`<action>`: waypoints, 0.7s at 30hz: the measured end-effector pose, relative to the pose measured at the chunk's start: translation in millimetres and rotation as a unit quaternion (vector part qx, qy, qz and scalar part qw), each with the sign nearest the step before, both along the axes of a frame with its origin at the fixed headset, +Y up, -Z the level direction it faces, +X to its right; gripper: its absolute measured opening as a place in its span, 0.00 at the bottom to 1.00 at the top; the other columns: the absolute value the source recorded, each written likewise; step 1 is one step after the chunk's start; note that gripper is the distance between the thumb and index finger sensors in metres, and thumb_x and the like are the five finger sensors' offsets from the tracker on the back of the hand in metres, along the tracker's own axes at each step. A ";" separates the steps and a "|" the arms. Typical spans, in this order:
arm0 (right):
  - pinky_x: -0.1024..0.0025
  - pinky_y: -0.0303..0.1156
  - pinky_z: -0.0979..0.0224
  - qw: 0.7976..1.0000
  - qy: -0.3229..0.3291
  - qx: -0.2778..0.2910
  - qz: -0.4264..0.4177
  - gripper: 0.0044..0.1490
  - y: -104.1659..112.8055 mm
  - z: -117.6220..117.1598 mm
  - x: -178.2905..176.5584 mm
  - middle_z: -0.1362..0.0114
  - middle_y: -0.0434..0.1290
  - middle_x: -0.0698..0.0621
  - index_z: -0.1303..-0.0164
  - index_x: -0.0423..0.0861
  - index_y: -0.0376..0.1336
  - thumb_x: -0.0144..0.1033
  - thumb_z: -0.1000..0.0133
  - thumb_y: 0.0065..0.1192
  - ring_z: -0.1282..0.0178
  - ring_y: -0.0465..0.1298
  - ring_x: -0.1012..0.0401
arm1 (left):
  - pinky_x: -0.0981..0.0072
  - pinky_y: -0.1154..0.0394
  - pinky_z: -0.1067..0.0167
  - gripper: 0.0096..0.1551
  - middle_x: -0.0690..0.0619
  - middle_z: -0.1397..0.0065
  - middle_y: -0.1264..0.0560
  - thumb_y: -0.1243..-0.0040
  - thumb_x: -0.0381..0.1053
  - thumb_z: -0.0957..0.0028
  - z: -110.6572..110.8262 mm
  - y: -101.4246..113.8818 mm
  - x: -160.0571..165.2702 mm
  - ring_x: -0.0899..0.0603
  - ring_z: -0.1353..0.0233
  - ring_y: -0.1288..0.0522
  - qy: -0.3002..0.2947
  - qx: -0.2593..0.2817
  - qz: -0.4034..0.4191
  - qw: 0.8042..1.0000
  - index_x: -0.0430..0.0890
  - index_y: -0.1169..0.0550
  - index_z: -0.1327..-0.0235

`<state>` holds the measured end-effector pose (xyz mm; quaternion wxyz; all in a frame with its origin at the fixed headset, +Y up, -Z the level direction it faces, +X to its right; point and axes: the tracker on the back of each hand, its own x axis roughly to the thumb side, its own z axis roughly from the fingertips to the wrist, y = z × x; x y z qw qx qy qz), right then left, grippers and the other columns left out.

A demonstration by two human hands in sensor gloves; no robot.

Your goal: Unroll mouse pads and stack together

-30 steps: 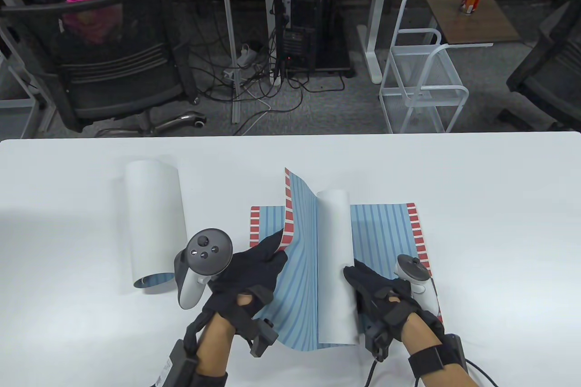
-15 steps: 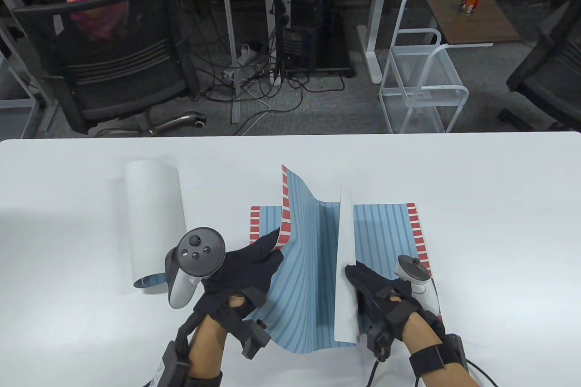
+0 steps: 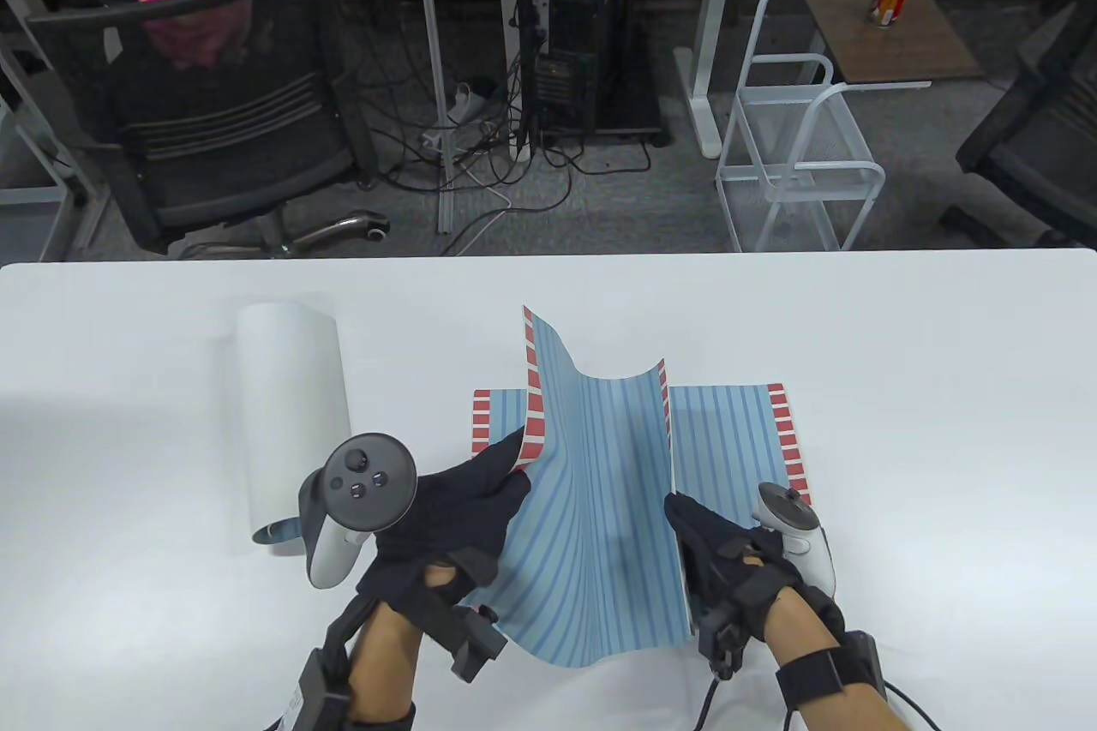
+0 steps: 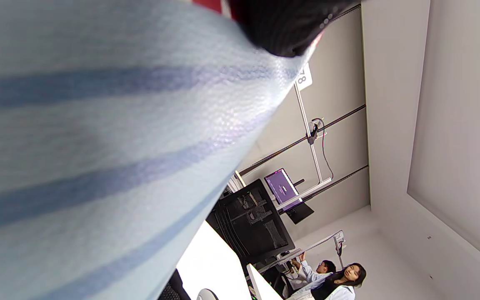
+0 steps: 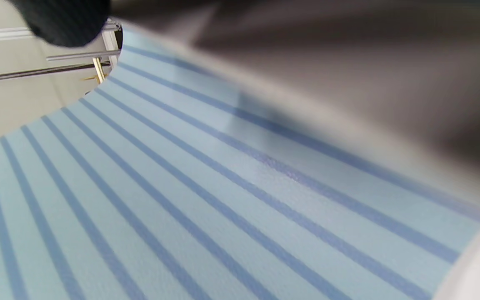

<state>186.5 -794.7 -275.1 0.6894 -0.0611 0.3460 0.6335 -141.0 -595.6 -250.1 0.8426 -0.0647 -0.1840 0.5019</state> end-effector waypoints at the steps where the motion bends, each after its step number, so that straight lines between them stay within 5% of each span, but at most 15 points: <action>1: 0.43 0.64 0.31 1.000 -0.008 -0.004 0.006 0.50 -0.2 -0.1 1.9 0.22 0.54 0.37 0.25 0.46 0.41 0.57 0.52 0.50 0.27 0.64 0.41 | 0.64 0.14 0.60 0.31 0.53 0.41 0.14 0.43 0.50 0.50 0.6 0.8 0.2 0.44 0.56 0.10 0.000 0.002 -0.001 1.000 0.60 0.26 0.29; 12: 0.43 0.68 0.35 0.995 -0.072 0.001 0.064 0.39 6.6 -2.9 20.5 0.26 0.64 0.37 0.28 0.45 0.53 0.46 0.49 0.48 0.32 0.70 0.41 | 0.64 0.14 0.60 0.31 0.54 0.40 0.14 0.43 0.50 0.49 2.8 2.6 2.8 0.44 0.56 0.10 0.000 0.014 -0.011 1.000 0.60 0.26 0.29; 21: 0.50 0.73 0.44 0.973 -0.111 0.071 0.187 0.30 29.4 -8.5 41.5 0.38 0.74 0.41 0.36 0.46 0.61 0.42 0.49 0.54 0.46 0.77 0.46 | 0.63 0.14 0.59 0.31 0.53 0.40 0.14 0.43 0.50 0.49 2.3 1.5 1.2 0.44 0.55 0.10 0.014 0.018 -0.014 1.000 0.60 0.26 0.29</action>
